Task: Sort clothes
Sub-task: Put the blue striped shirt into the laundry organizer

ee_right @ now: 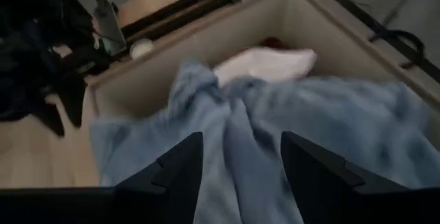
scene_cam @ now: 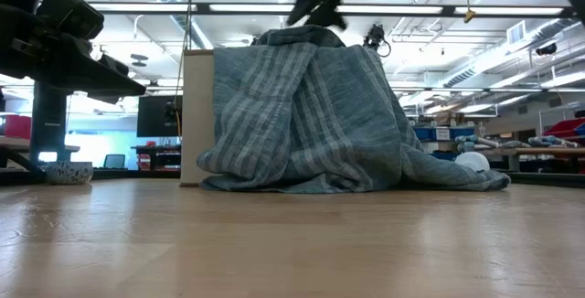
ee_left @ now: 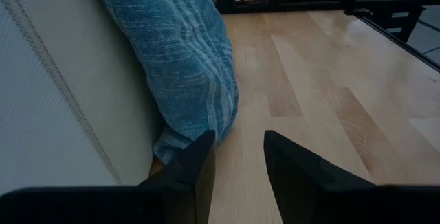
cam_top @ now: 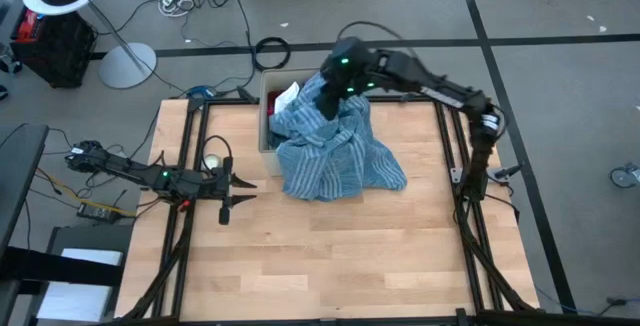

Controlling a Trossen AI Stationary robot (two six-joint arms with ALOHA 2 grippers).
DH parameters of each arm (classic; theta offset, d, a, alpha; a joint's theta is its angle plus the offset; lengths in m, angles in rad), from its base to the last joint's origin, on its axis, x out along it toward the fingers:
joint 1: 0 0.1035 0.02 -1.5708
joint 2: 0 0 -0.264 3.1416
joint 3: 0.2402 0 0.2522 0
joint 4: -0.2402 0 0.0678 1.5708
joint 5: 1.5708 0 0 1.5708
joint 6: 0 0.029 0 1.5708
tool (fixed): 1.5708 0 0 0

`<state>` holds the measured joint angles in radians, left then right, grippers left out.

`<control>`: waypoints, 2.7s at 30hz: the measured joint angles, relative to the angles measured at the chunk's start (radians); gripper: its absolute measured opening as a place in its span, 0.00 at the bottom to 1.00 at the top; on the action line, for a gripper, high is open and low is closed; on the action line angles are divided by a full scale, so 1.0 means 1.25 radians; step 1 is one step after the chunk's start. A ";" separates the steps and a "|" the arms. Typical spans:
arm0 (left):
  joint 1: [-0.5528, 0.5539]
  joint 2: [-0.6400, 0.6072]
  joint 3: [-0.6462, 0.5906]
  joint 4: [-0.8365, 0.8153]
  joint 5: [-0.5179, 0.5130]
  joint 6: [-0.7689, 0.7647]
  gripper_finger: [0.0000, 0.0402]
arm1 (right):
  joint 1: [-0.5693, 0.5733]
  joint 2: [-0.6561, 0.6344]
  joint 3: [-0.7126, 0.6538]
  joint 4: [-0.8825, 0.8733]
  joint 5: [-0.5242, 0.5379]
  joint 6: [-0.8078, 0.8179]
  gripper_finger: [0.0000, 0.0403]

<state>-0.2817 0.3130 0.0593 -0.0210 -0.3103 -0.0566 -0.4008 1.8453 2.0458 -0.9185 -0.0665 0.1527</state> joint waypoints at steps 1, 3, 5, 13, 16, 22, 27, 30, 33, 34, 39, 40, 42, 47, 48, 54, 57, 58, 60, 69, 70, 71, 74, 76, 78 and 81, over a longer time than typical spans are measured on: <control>0.000 0.000 0.000 0.001 0.000 0.000 0.33 | 0.003 -0.021 0.001 -0.035 0.008 0.000 0.49; 0.000 0.000 0.000 0.000 0.000 0.000 0.33 | 0.014 -0.054 0.000 -0.120 0.044 0.000 0.49; 0.000 0.000 0.000 0.000 0.000 0.000 0.33 | 0.034 -0.085 0.000 -0.206 0.109 0.004 0.48; 0.000 0.000 0.000 0.000 0.001 -0.006 0.33 | 0.149 -0.280 -0.224 -0.280 0.254 0.083 0.46; 0.000 0.000 0.000 -0.001 0.020 -0.006 0.33 | 0.192 -0.377 -0.380 -0.242 0.280 0.135 0.46; 0.000 0.000 0.000 0.000 0.028 -0.006 0.33 | 0.261 -0.541 -0.690 -0.121 0.312 0.233 0.46; 0.000 0.000 0.000 0.000 0.028 -0.006 0.33 | 0.274 -0.611 -0.928 0.077 0.314 0.244 0.47; 0.000 0.000 0.000 0.000 0.028 -0.007 0.33 | 0.273 -0.617 -1.053 0.215 0.314 0.224 0.47; 0.000 0.000 0.000 -0.001 0.028 -0.023 0.33 | 0.264 -0.606 -1.151 0.347 0.313 0.229 0.47; 0.000 0.000 0.000 -0.001 0.028 -0.025 0.33 | 0.260 -0.602 -1.175 0.383 0.313 0.235 0.47; 0.000 0.000 0.000 -0.015 0.028 -0.027 0.33 | 0.235 -0.601 -1.238 0.508 0.313 0.234 0.53; 0.000 0.000 0.000 -0.018 0.028 -0.027 0.33 | 0.229 -0.601 -1.243 0.527 0.313 0.222 0.55; 0.000 0.000 0.000 -0.020 0.028 -0.027 0.33 | 0.217 -0.595 -1.253 0.564 0.314 0.193 0.58; 0.000 0.000 0.000 -0.019 0.028 -0.027 0.33 | 0.186 -0.550 -1.302 0.680 0.316 0.144 0.69; 0.000 0.000 0.000 -0.019 0.028 -0.027 0.33 | 0.182 -0.535 -1.311 0.705 0.315 0.135 0.70; 0.000 0.000 0.000 -0.019 0.028 -0.027 0.33 | 0.167 -0.414 -1.353 0.862 0.268 0.132 0.68; 0.000 0.000 0.000 -0.018 0.028 -0.027 0.33 | 0.169 -0.343 -1.353 0.922 0.252 0.146 0.57; 0.000 0.000 0.000 -0.018 0.028 -0.027 0.33 | 0.173 -0.323 -1.351 0.953 0.242 0.147 0.51; 0.000 0.000 0.000 -0.018 0.028 -0.027 0.33 | 0.188 -0.292 -1.351 1.009 0.235 0.147 0.36; 0.000 0.000 0.000 -0.018 0.039 -0.030 0.33 | 0.249 -0.363 -1.262 0.928 0.219 0.135 0.02; 0.000 0.000 0.000 -0.018 0.040 -0.030 0.33 | 0.256 -0.385 -1.238 0.885 0.226 0.127 0.02; 0.000 0.000 0.000 -0.018 0.041 -0.030 0.33 | 0.264 -0.408 -1.211 0.844 0.237 0.117 0.02; 0.000 0.000 0.000 -0.018 0.041 -0.029 0.33 | 0.282 -0.464 -1.114 0.737 0.266 0.083 0.02; 0.000 0.000 0.000 -0.018 0.041 -0.029 0.33 | 0.290 -0.483 -1.041 0.682 0.269 0.055 0.01; 0.000 0.000 0.000 -0.018 0.041 -0.029 0.33 | 0.295 -0.488 -0.964 0.638 0.272 0.026 0.01; 0.000 0.000 0.000 -0.017 0.041 -0.029 0.33 | 0.300 -0.477 -0.851 0.590 0.274 -0.029 0.01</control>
<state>-0.2817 0.3130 0.0593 -0.0424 -0.2588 -0.0929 -0.0261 1.2490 0.9826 -0.1804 0.2756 0.1168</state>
